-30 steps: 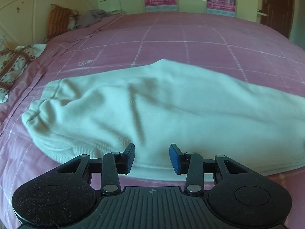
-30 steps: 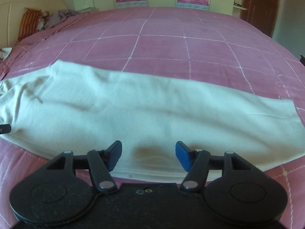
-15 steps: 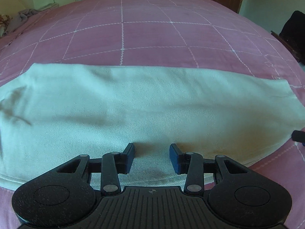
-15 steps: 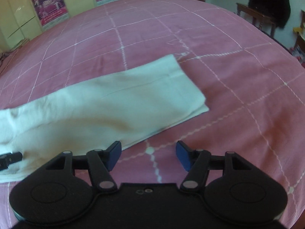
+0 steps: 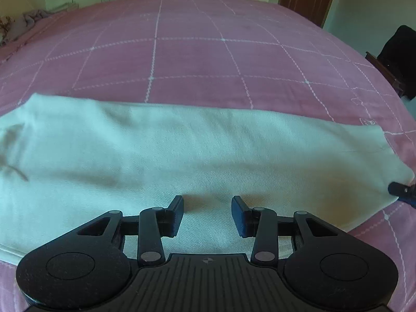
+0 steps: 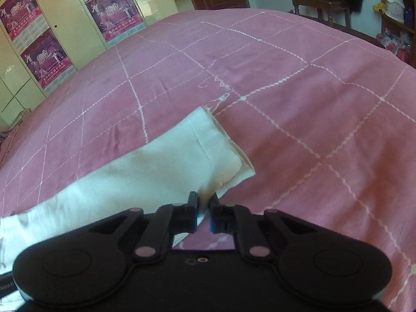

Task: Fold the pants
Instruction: 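Grasp the cuff end of the sweatpants with the right gripper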

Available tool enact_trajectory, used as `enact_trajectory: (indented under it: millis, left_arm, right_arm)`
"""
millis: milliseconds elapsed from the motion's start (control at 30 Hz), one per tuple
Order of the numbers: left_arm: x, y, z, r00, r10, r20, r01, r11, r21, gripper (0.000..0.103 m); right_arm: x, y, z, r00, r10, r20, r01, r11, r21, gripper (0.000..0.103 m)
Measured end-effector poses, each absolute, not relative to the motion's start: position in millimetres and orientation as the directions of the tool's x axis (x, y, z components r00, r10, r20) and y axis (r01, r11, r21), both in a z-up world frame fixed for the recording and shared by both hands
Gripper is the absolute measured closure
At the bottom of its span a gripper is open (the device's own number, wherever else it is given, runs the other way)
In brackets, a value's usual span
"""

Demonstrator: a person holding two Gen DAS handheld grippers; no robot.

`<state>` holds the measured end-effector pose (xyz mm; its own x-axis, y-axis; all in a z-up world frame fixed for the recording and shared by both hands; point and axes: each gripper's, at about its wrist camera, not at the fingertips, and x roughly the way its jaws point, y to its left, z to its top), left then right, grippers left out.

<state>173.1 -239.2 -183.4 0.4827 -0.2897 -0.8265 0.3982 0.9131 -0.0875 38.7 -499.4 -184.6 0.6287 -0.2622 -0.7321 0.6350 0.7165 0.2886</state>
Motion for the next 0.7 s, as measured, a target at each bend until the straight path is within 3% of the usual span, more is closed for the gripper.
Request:
enact_trajectory:
  millis: [67, 167, 233, 300, 400, 700]
  left_arm:
    - [175.8, -245.7, -196.9, 0.464, -0.271, -0.843, 0.412, 0.909, -0.065, 0.061]
    - [167.0, -248.4, -195.2, 0.473, -0.268, -0.839, 0.43, 0.902, -0.045, 0.061]
    - [164.1, -246.3, -193.8, 0.462, -0.284, -0.84, 0.43, 0.9, -0.068, 0.061]
    - [162.5, -246.3, -197.2, 0.469, -0.286, -0.835, 0.442, 0.895, -0.058, 0.061]
    - [162.0, -248.7, -199.4, 0.482, -0.282, -0.829, 0.446, 0.894, -0.045, 0.06]
    - [163.8, -244.4, -190.0, 0.473, -0.285, -0.834, 0.456, 0.889, -0.045, 0.06]
  right_arm:
    - [35.3, -503.7, -190.7, 0.62, -0.257, -0.741, 0.65, 0.697, 0.303, 0.094]
    - [37.7, -504.1, -192.3, 0.636, -0.228, -0.738, 0.647, 0.678, 0.348, 0.079]
    - [39.3, -506.9, -193.8, 0.647, -0.214, -0.732, 0.648, 0.661, 0.38, 0.077]
    - [43.6, -508.4, -196.5, 0.636, -0.214, -0.742, 0.657, 0.655, 0.374, 0.081]
    - [43.3, -503.9, -191.0, 0.638, -0.236, -0.733, 0.653, 0.671, 0.351, 0.095]
    - [49.5, -488.0, -173.9, 0.626, -0.295, -0.722, 0.641, 0.721, 0.262, 0.096]
